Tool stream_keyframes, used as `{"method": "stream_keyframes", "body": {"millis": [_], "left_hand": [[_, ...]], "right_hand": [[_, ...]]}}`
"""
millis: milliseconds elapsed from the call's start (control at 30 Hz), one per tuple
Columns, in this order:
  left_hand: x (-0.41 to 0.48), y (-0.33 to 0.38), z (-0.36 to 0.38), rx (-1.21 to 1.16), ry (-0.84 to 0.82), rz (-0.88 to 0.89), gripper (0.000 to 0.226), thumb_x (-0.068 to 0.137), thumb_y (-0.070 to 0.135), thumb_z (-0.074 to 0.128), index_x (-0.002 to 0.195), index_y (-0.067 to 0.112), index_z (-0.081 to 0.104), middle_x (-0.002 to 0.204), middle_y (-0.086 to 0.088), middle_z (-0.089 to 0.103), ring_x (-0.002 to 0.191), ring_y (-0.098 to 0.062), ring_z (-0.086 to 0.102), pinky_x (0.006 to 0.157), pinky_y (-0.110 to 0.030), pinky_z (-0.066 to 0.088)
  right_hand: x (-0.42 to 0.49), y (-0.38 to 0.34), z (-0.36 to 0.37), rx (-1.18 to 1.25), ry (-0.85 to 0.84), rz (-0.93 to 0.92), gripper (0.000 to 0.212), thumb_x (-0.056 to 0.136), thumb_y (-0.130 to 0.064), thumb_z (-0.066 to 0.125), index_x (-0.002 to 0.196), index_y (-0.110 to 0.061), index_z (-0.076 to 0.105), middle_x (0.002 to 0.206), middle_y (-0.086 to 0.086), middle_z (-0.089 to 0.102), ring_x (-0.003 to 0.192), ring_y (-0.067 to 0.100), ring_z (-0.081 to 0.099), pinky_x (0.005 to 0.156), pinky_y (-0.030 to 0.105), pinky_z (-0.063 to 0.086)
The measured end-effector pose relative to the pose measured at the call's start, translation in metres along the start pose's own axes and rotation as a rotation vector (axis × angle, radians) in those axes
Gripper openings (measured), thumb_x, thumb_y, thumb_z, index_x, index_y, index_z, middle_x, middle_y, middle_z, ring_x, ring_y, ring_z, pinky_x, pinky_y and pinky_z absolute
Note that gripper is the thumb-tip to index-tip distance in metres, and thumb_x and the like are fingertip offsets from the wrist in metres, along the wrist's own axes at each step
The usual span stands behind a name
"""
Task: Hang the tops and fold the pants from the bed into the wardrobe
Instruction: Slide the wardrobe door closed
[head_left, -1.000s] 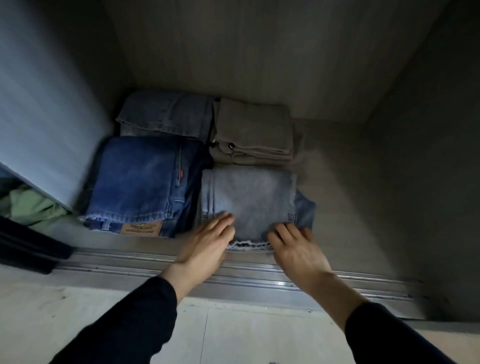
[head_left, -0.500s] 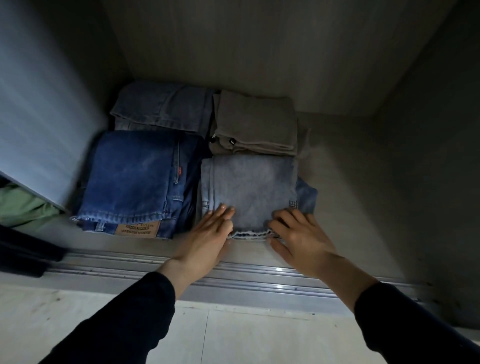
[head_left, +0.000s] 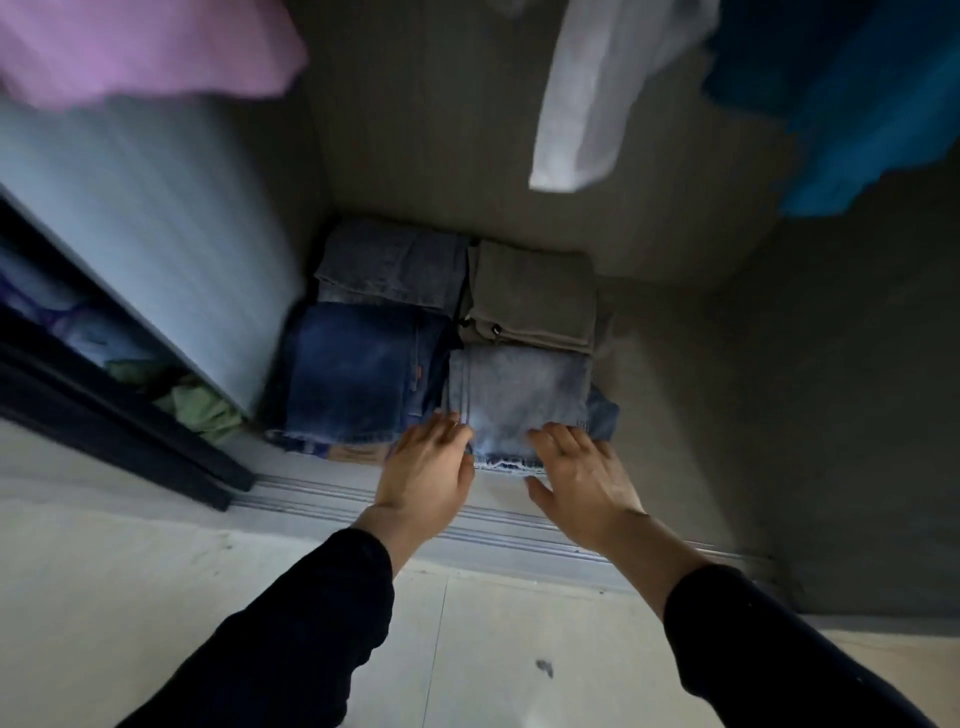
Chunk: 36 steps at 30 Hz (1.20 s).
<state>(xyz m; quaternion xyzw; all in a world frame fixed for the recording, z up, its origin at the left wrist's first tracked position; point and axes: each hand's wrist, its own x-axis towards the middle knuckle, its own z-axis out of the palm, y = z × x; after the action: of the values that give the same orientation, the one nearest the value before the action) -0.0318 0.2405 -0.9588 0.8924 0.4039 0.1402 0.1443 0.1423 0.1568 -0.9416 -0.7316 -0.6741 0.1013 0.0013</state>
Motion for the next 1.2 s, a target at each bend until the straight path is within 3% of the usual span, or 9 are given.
{"method": "stream_keyframes", "body": {"millis": [67, 167, 300, 433, 567, 867, 1000, 1100, 1200], "left_hand": [[-0.014, 0.019, -0.065, -0.019, 0.024, -0.072, 0.017, 0.082, 0.019, 0.047, 0.089, 0.011, 0.061, 0.093, -0.006, 0.064, 0.087, -0.028, 0.062, 0.075, -0.039, 0.05], [-0.035, 0.043, -0.158, -0.075, 0.034, -0.18, 0.027, 0.081, 0.025, 0.038, 0.084, 0.012, 0.061, 0.086, -0.005, 0.064, 0.08, -0.028, 0.063, 0.069, -0.036, 0.05], [-0.072, 0.076, -0.31, -0.155, 0.088, -0.347, 0.035, 0.081, 0.027, 0.037, 0.095, 0.009, 0.065, 0.093, -0.01, 0.067, 0.084, -0.033, 0.064, 0.073, -0.038, 0.05], [-0.092, 0.102, -0.457, -0.24, 0.216, -0.508, 0.029, 0.089, 0.015, 0.047, 0.11, 0.007, 0.064, 0.111, -0.013, 0.065, 0.105, -0.033, 0.058, 0.084, -0.039, 0.047], [-0.104, 0.111, -0.566, -0.263, 0.312, -0.512, 0.025, 0.089, 0.009, 0.053, 0.111, 0.006, 0.063, 0.113, -0.015, 0.062, 0.108, -0.033, 0.055, 0.089, -0.04, 0.045], [-0.08, 0.095, -0.73, -0.288, 0.621, -0.53, 0.03, 0.092, 0.015, 0.052, 0.122, 0.011, 0.054, 0.117, -0.013, 0.056, 0.101, -0.032, 0.057, 0.083, -0.037, 0.045], [-0.059, 0.092, -0.773, -0.338, 0.673, -0.521, 0.04, 0.093, 0.017, 0.053, 0.132, 0.015, 0.044, 0.128, -0.006, 0.051, 0.099, -0.023, 0.058, 0.078, -0.027, 0.04], [-0.05, 0.09, -0.79, -0.375, 0.67, -0.5, 0.048, 0.091, 0.016, 0.054, 0.138, 0.018, 0.039, 0.131, -0.004, 0.049, 0.116, -0.021, 0.053, 0.085, -0.024, 0.04], [-0.045, 0.088, -0.791, -0.409, 0.643, -0.462, 0.051, 0.088, 0.013, 0.054, 0.137, 0.021, 0.041, 0.132, -0.001, 0.051, 0.108, -0.015, 0.057, 0.08, -0.019, 0.039]], "right_hand": [[-0.018, -0.033, -0.056, 0.016, 0.017, -0.031, 0.048, 0.086, -0.032, 0.062, 0.129, -0.011, 0.053, 0.126, 0.01, 0.057, 0.116, 0.034, 0.054, 0.091, 0.045, 0.045], [-0.045, -0.083, -0.147, 0.031, -0.046, -0.048, 0.048, 0.092, -0.034, 0.052, 0.136, -0.015, 0.044, 0.134, 0.005, 0.049, 0.124, 0.028, 0.046, 0.097, 0.041, 0.039], [-0.087, -0.155, -0.288, 0.014, -0.049, -0.118, 0.048, 0.095, -0.034, 0.046, 0.14, -0.018, 0.038, 0.139, 0.003, 0.043, 0.128, 0.024, 0.039, 0.101, 0.039, 0.034], [-0.115, -0.221, -0.415, 0.005, 0.007, -0.191, 0.051, 0.09, -0.029, 0.052, 0.138, -0.015, 0.043, 0.134, 0.006, 0.048, 0.125, 0.029, 0.043, 0.097, 0.042, 0.038], [-0.125, -0.277, -0.521, -0.031, 0.089, -0.246, 0.054, 0.091, -0.029, 0.051, 0.141, -0.013, 0.039, 0.138, 0.006, 0.044, 0.128, 0.027, 0.039, 0.098, 0.04, 0.035], [-0.094, -0.351, -0.685, -0.11, 0.354, -0.422, 0.051, 0.091, -0.02, 0.05, 0.14, -0.013, 0.04, 0.138, 0.005, 0.044, 0.126, 0.027, 0.04, 0.099, 0.037, 0.035], [-0.075, -0.381, -0.744, -0.234, 0.594, -0.569, 0.057, 0.076, -0.013, 0.064, 0.132, -0.008, 0.054, 0.133, 0.011, 0.054, 0.119, 0.03, 0.055, 0.087, 0.04, 0.048], [-0.058, -0.407, -0.778, -0.399, 0.702, -0.664, 0.066, 0.074, -0.016, 0.067, 0.138, -0.008, 0.05, 0.144, 0.011, 0.048, 0.134, 0.027, 0.045, 0.098, 0.042, 0.044], [-0.045, -0.431, -0.806, -0.583, 0.768, -0.713, 0.065, 0.085, -0.019, 0.057, 0.146, -0.009, 0.037, 0.154, 0.009, 0.034, 0.144, 0.026, 0.027, 0.109, 0.045, 0.032]]}}
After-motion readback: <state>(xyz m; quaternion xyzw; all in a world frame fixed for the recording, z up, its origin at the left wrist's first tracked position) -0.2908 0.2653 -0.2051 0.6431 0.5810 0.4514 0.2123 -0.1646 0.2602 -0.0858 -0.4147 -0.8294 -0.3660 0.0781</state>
